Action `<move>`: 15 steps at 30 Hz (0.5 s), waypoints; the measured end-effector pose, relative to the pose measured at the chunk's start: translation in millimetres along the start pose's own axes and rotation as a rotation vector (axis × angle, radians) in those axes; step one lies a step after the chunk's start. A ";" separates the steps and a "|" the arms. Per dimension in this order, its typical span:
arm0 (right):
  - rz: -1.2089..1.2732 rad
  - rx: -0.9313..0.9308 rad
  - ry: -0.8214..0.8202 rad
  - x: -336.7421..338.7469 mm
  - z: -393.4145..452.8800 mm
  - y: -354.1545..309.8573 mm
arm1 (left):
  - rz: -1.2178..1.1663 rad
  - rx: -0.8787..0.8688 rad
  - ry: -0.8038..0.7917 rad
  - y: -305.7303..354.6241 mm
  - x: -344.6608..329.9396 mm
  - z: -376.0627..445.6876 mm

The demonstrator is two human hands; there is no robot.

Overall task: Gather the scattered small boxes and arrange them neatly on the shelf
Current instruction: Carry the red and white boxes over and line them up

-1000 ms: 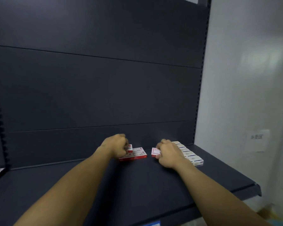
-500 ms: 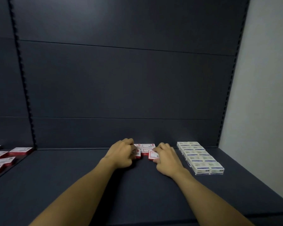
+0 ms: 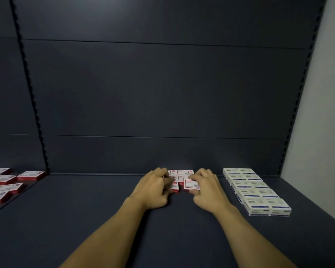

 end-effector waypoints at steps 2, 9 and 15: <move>0.012 0.004 0.003 -0.1 -0.3 -0.1 | 0.000 0.009 -0.005 -0.4 -0.8 -0.3; 0.073 0.005 -0.007 -0.9 -1.5 -0.2 | 0.028 0.023 -0.006 2.3 1.8 -3.9; 0.103 0.043 -0.028 -4.6 -3.3 -5.2 | 0.003 0.059 -0.045 0.1 -0.8 -3.2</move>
Point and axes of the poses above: each hand's wrist, its own z-axis towards the middle knuckle, its own x-axis out of the back of the hand, y = z × x, the point moved 7 cm from there along z, towards the middle knuckle, and after that the axes turned 7 degrees about z, right-handed, at the moved point
